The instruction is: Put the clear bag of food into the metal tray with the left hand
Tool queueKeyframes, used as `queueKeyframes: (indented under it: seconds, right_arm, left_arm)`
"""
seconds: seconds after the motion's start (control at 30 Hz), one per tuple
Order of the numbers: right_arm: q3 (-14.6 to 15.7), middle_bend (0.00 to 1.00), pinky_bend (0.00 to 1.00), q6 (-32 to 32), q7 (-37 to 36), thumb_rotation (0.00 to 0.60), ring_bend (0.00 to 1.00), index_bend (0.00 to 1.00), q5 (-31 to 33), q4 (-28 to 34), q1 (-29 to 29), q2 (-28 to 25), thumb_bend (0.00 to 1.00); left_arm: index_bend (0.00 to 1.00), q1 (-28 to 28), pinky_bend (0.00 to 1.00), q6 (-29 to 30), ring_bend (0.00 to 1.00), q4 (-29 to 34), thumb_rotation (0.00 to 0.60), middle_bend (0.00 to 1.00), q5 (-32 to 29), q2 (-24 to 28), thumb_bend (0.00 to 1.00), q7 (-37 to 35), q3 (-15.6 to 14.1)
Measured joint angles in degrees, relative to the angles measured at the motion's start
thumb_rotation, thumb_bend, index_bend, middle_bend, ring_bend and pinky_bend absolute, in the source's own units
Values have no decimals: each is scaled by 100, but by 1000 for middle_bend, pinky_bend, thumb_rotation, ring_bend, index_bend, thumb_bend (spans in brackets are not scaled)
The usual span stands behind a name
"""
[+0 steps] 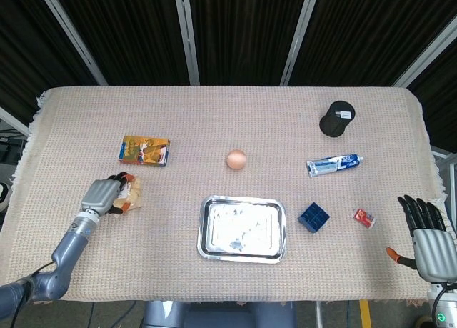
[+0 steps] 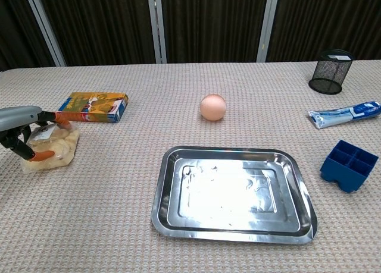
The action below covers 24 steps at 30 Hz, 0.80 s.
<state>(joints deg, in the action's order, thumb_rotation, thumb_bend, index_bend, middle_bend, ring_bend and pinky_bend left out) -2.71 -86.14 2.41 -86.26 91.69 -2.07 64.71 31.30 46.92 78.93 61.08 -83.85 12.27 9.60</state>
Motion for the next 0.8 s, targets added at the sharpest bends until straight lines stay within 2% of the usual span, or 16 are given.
queueKeyframes:
  seconds: [0.23,0.47,0.63,0.8]
  right_arm:
    - [-7,38,63,-14,46,600,0,46,-16,55,-2,-14,0]
    - [-1,38,63,-1,26,600,0,46,-3,38,5,15,0]
    - [1,38,63,8,-3,600,0,48,-47,20,-13,6,0]
    - [26,38,63,-1,-28,600,0,48,-105,20,-14,-24,0]
  left_arm:
    - [526,-85,499,258,341,155,600,294,690,56,653,-1203,82]
    - [524,-113,498,749,338,926,600,294,1826,419,650,-1970,71]
    - [531,148,497,833,336,1462,600,300,2441,570,651,-2016,37]
    - [525,505,496,713,335,1588,600,303,2676,410,650,-1474,20]
